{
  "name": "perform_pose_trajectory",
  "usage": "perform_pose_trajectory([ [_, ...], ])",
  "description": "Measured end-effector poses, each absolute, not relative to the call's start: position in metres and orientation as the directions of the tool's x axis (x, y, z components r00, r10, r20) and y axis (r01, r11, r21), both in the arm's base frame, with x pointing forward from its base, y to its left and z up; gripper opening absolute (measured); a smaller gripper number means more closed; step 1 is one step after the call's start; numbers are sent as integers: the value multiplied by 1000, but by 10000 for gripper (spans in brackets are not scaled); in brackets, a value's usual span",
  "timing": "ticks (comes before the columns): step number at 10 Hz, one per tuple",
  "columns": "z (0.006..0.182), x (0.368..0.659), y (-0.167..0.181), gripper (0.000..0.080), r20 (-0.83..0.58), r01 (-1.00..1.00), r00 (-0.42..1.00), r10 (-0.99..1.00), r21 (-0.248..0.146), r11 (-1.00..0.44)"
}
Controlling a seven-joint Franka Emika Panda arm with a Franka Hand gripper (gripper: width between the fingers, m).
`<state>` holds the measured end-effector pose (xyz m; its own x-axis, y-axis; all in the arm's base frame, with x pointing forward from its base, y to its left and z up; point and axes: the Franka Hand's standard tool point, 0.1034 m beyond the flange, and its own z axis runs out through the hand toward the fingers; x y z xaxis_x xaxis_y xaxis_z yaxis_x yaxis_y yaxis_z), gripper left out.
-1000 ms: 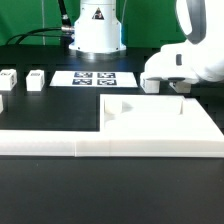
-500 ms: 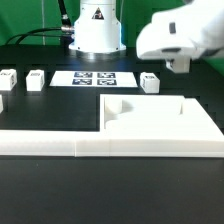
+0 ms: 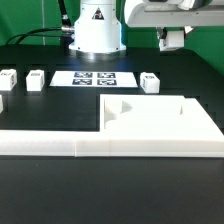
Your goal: Assemble square table
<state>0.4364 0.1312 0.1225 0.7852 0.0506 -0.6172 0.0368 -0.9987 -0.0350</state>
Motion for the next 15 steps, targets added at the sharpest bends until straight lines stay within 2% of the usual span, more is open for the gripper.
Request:
perform_pose_trajectory([
  [2,125,452,131,290,-487,40,872,59,-50,-998],
  [3,138,475,122,290,-439,71,893,99,-80,-994],
  [5,165,530,113,290,-307,73,947,99,-97,-993],
  [6,169,547,114,290,-236,76,967,98,-101,-992],
  [8,166,543,113,290,-119,79,989,90,-94,-992],
  [12,165,564,112,290,204,89,976,69,-89,-992],
  [13,164,584,109,290,331,112,940,79,-81,-990],
  [14,157,595,107,290,367,116,927,80,-79,-990],
  [15,157,616,106,290,461,120,885,72,-75,-990],
])
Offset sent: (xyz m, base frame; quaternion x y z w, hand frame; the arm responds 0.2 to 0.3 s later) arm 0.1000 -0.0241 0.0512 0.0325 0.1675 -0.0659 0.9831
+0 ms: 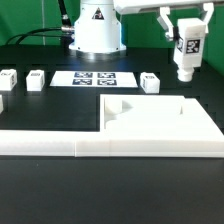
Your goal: Assemble square table
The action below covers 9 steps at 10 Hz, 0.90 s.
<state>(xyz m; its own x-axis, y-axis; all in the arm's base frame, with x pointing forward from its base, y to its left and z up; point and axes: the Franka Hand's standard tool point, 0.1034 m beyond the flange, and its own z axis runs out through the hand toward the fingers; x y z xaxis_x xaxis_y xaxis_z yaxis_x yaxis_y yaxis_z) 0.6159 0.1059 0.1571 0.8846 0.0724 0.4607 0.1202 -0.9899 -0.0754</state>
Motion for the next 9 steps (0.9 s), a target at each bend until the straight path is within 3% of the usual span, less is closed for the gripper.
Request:
perform_pose_trajectory([
  [2,150,624,106,290,558,122,827,63,-69,-990],
  [6,146,621,106,290,556,116,829,57,-72,-991],
  [9,117,617,108,290,519,106,853,52,-74,-992],
])
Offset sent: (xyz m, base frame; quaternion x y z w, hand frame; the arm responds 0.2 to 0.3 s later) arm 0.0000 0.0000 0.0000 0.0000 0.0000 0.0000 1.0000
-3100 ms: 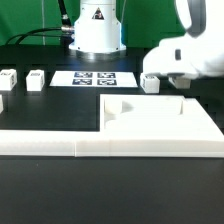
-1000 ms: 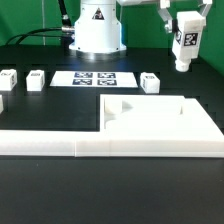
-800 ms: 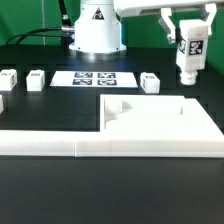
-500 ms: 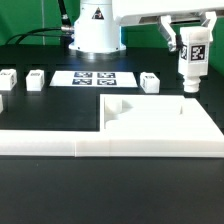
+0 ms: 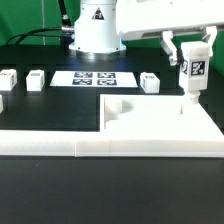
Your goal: Assemble square table
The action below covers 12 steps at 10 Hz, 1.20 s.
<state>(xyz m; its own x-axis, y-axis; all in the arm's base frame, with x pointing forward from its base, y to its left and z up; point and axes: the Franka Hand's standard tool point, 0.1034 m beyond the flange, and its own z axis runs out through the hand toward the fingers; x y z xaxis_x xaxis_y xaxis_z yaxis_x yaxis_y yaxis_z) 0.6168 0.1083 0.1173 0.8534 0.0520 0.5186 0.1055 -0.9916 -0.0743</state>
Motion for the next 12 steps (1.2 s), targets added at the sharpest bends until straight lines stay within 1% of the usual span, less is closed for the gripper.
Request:
perform_pose_trajectory([
  [1,106,613,110,290,507,106,860,54,-75,-991],
  [3,93,610,113,290,500,110,864,58,-75,-991],
  [7,89,609,114,290,497,112,866,59,-76,-991],
  [10,87,616,114,290,508,110,860,57,-76,-991],
  [12,83,615,114,290,503,110,862,57,-76,-991],
])
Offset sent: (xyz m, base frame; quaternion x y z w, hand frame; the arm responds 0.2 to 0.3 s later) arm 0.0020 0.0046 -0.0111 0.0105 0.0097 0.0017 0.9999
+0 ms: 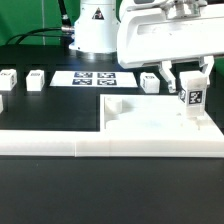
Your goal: Assemble square table
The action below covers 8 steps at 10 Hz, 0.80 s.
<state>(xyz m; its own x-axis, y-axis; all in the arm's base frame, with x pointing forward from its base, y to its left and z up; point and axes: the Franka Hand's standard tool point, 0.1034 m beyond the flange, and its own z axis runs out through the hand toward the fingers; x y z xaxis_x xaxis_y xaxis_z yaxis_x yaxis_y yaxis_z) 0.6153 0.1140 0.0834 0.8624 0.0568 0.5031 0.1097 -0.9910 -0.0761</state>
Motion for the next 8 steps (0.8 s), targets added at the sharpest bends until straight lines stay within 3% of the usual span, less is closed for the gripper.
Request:
perform_pose_trajectory([
  [8,77,618,113,290,563,102,825,44,-73,-992],
])
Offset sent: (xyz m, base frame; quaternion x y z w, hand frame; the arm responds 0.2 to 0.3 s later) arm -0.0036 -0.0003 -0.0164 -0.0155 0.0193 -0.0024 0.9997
